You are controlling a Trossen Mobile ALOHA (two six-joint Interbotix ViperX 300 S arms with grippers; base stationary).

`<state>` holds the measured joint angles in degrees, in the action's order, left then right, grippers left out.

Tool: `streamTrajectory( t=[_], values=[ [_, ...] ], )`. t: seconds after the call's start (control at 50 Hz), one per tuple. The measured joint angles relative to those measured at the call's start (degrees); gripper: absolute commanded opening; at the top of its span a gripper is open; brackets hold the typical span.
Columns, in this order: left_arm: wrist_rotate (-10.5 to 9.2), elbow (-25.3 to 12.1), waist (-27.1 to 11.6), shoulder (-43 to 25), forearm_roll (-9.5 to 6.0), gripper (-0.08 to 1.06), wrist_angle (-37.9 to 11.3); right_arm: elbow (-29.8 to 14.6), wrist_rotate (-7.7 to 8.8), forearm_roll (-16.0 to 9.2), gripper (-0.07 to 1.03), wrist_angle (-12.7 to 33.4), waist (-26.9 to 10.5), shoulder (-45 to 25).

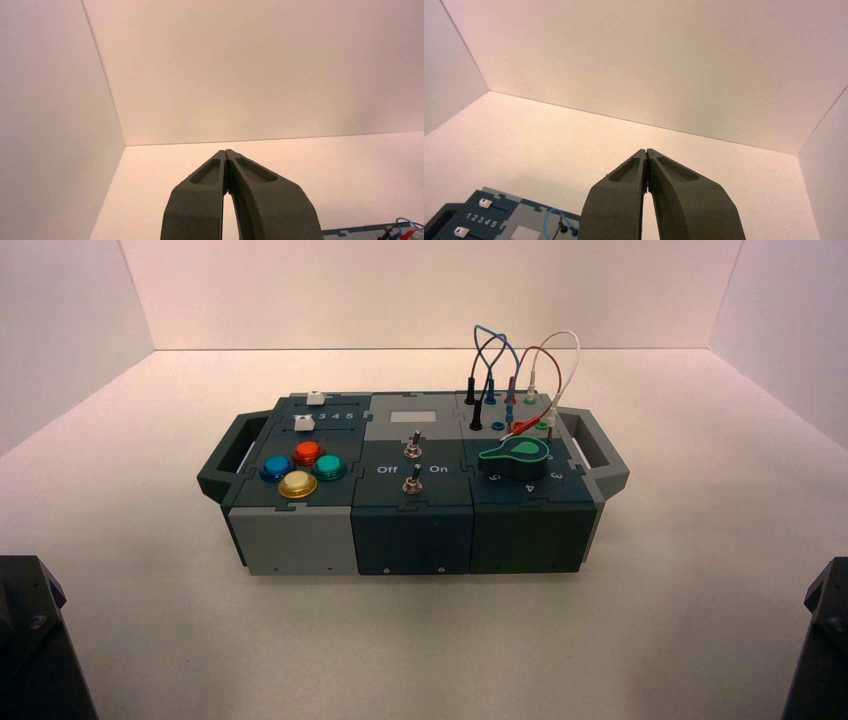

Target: Move the box away.

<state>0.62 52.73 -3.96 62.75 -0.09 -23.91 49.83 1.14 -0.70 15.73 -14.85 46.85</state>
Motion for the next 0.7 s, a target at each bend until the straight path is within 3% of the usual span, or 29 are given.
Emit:
streamTrajectory(
  t=[0.44, 0.58, 0.7],
  values=[
    [0.09, 0.0, -0.1, -0.4, -0.44, -0.03, -2.0, 0.0, -0.18, -0.4, -0.02, 0.9, 0.0, -0.4],
    [-0.09, -0.1, -1.1, -0.8, -1.41, -0.03, -9.8, -0.1, -0.26, -2.6, -0.02, 5.0, -1.1, -1.7],
    [-0.35, -0.1, -3.3, -1.1, -2.81, -0.03, -17.8, -0.6, -0.35, -4.4, -0.02, 10.9, -4.6, -5.6]
  ],
)
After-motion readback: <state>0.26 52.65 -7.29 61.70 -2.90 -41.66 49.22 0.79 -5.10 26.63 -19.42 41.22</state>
